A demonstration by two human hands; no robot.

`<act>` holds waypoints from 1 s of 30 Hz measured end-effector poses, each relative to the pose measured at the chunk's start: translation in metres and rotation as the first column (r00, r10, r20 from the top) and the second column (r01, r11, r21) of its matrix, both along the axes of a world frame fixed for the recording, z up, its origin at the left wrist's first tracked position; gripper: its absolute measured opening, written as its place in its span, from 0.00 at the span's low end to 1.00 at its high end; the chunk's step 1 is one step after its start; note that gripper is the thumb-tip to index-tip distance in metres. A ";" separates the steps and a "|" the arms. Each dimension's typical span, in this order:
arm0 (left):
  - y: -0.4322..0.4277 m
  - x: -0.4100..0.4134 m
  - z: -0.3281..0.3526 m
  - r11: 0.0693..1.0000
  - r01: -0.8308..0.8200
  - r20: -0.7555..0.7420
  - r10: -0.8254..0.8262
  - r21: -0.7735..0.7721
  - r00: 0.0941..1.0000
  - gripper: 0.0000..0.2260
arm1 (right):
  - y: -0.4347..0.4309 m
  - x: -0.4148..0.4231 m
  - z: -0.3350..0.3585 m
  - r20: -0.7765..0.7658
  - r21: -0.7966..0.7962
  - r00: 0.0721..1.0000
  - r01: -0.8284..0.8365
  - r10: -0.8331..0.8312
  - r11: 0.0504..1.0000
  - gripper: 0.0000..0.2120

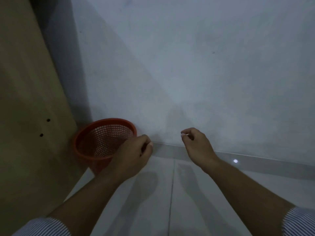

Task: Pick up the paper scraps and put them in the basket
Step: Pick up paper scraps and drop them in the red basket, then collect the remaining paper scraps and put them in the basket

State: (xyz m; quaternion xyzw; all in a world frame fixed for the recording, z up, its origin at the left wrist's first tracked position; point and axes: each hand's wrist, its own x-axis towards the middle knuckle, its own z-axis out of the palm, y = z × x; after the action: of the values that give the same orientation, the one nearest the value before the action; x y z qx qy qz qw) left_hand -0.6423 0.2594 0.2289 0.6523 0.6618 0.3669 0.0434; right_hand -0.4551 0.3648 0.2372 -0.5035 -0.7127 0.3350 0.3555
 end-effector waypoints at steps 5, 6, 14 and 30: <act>0.026 0.096 0.020 0.992 0.125 -0.022 -0.125 -0.012 0.992 0.09 | -0.021 0.130 0.027 0.036 0.018 0.975 0.218 -0.219 0.976 0.09; 0.032 0.122 0.023 0.985 0.171 -0.026 -0.172 -0.019 0.985 0.09 | -0.028 0.162 0.029 0.039 0.020 0.962 0.271 -0.272 0.962 0.10; 0.032 0.335 0.040 0.846 0.529 0.063 -0.525 -0.062 0.848 0.07 | -0.122 0.381 0.028 0.166 0.006 0.792 0.595 -0.587 0.804 0.10; -0.063 0.718 -0.105 0.287 0.859 0.122 -0.922 -0.424 0.367 0.18 | -0.334 0.685 -0.141 0.252 -0.311 0.412 0.891 -0.876 0.330 0.18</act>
State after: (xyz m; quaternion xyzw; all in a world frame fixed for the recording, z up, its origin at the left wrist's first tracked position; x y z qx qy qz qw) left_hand 0.0759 0.1968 0.1241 0.9076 0.2466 0.0793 0.3303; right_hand 0.2301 0.0305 0.0959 -0.8755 -0.2469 0.2156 0.3551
